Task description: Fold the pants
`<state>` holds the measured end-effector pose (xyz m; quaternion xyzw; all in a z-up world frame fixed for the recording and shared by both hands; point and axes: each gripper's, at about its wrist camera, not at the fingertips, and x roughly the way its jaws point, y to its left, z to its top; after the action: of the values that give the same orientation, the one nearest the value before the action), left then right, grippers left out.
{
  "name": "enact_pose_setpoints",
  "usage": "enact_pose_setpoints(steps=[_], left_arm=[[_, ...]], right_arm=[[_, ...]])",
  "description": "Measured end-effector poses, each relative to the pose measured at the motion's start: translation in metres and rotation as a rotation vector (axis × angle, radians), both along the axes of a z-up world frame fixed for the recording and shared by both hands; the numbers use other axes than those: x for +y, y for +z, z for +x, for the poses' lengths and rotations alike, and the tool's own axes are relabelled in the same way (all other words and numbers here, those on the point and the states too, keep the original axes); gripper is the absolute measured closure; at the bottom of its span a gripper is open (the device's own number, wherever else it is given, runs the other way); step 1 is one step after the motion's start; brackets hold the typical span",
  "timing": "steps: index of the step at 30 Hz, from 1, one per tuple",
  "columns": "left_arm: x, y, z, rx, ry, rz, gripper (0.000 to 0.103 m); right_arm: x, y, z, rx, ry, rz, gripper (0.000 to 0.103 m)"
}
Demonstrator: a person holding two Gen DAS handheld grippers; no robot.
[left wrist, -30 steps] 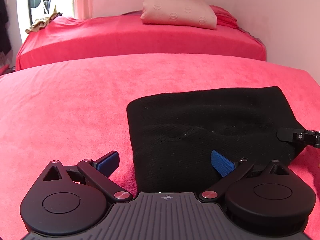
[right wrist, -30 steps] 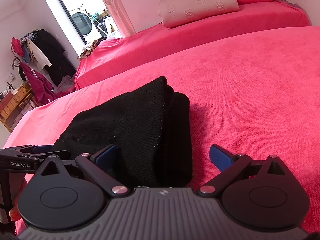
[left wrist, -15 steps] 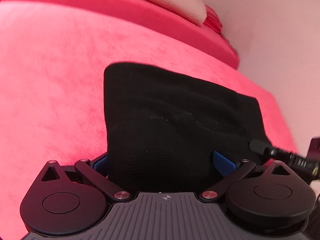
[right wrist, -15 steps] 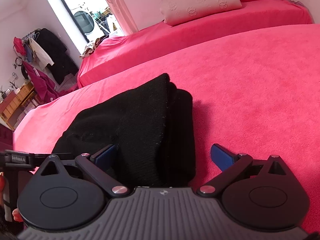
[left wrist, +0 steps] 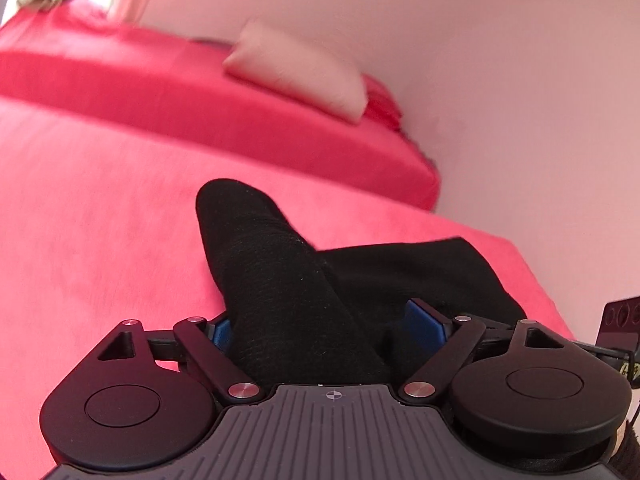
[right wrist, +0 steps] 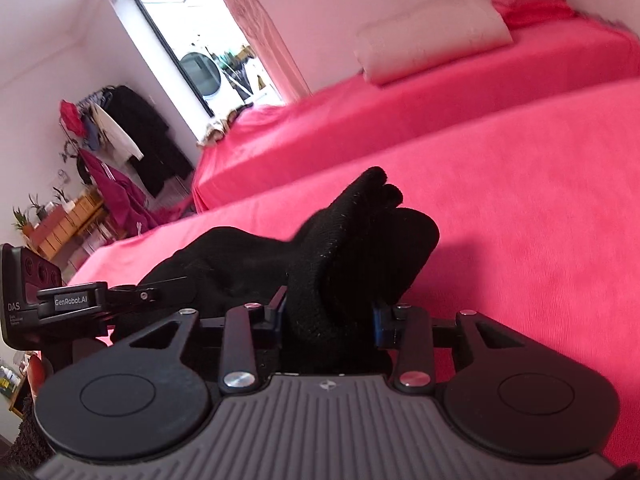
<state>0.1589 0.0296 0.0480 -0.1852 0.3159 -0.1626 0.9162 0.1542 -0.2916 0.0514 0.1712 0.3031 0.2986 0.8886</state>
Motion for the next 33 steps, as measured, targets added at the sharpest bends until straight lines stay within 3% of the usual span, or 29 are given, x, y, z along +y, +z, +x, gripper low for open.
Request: enact_pose_setpoints(steps=[4, 7, 8, 10, 12, 13, 14, 16, 19, 22, 25, 27, 30, 33], left_arm=[[-0.017, 0.034, 0.039, -0.103, -0.002, 0.073, 0.000], [-0.029, 0.033, 0.077, -0.112, 0.023, 0.131, 0.000], [-0.032, 0.025, 0.089, -0.101, 0.045, 0.174, 0.000], [-0.045, -0.003, 0.115, -0.045, 0.079, 0.291, 0.000], [-0.058, -0.042, 0.142, 0.083, 0.099, 0.416, 0.000], [-0.061, -0.058, 0.147, 0.119, 0.100, 0.442, 0.000], [-0.055, -0.062, 0.140, 0.072, 0.117, 0.408, 0.000], [-0.047, -0.062, 0.134, 0.062, 0.123, 0.380, 0.000], [-0.036, -0.057, 0.131, 0.075, 0.127, 0.351, 0.000], [-0.028, -0.052, 0.117, 0.062, 0.151, 0.378, 0.000], [-0.025, -0.047, 0.098, 0.065, 0.194, 0.437, 0.000], [-0.022, -0.043, 0.083, 0.065, 0.223, 0.422, 0.000], [-0.027, -0.041, 0.069, 0.100, 0.260, 0.417, 0.000], [-0.039, -0.042, 0.058, 0.117, 0.266, 0.455, 0.000]], right_arm=[[-0.013, 0.032, 0.035, -0.090, -0.069, 0.059, 0.060], [-0.022, 0.025, 0.070, -0.074, -0.128, 0.087, 0.058], [-0.023, 0.013, 0.082, -0.062, -0.153, 0.062, 0.056], [-0.020, -0.020, 0.104, 0.018, -0.228, -0.058, 0.038], [-0.022, -0.052, 0.118, 0.123, -0.283, -0.154, 0.037], [-0.032, -0.062, 0.114, 0.117, -0.273, -0.093, 0.025], [-0.041, -0.067, 0.111, 0.112, -0.275, -0.042, 0.025], [-0.055, -0.070, 0.106, 0.113, -0.273, 0.006, 0.025], [-0.067, -0.069, 0.102, 0.126, -0.271, 0.002, 0.022], [-0.073, -0.064, 0.090, 0.133, -0.308, -0.007, 0.019], [-0.086, -0.061, 0.071, 0.159, -0.492, -0.072, 0.016], [-0.089, -0.056, 0.059, 0.185, -0.585, -0.087, 0.014], [-0.070, -0.048, 0.036, 0.156, -0.552, -0.098, 0.012], [-0.023, -0.040, 0.016, 0.084, -0.506, -0.213, 0.006]])
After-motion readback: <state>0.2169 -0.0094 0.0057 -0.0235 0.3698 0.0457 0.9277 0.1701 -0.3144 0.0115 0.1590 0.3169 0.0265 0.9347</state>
